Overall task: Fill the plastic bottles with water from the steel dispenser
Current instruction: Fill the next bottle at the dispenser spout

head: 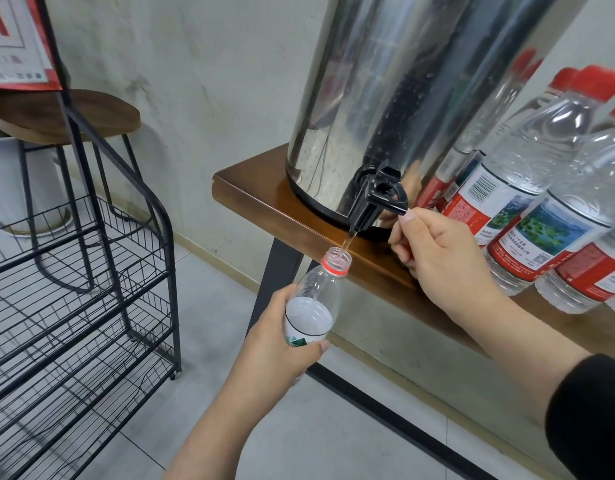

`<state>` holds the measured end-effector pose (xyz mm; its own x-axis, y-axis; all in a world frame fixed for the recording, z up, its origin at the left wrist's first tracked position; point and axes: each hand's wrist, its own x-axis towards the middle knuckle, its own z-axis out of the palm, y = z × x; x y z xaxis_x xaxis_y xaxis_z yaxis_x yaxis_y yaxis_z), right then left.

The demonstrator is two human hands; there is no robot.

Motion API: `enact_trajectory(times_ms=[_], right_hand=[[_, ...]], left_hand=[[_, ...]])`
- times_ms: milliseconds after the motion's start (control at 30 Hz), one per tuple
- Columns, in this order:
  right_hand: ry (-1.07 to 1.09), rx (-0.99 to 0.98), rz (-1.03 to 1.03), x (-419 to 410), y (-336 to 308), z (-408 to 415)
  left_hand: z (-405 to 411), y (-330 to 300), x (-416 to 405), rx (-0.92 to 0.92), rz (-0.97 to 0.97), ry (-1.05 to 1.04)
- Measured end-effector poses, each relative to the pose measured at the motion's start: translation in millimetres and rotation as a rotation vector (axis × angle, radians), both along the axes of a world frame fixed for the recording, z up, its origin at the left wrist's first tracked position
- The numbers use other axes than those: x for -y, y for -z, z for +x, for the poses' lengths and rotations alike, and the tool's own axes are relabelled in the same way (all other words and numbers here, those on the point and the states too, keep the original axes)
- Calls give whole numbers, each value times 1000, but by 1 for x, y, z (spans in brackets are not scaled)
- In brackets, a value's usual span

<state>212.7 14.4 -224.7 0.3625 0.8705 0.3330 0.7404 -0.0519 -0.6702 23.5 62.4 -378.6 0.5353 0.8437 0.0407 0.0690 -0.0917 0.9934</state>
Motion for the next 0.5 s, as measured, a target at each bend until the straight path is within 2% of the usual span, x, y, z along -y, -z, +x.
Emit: enact_trajectory(times_ms=[500], right_hand=[[3, 7, -2, 0, 0, 0]], left_hand=[[1, 1, -1, 10, -10, -1]])
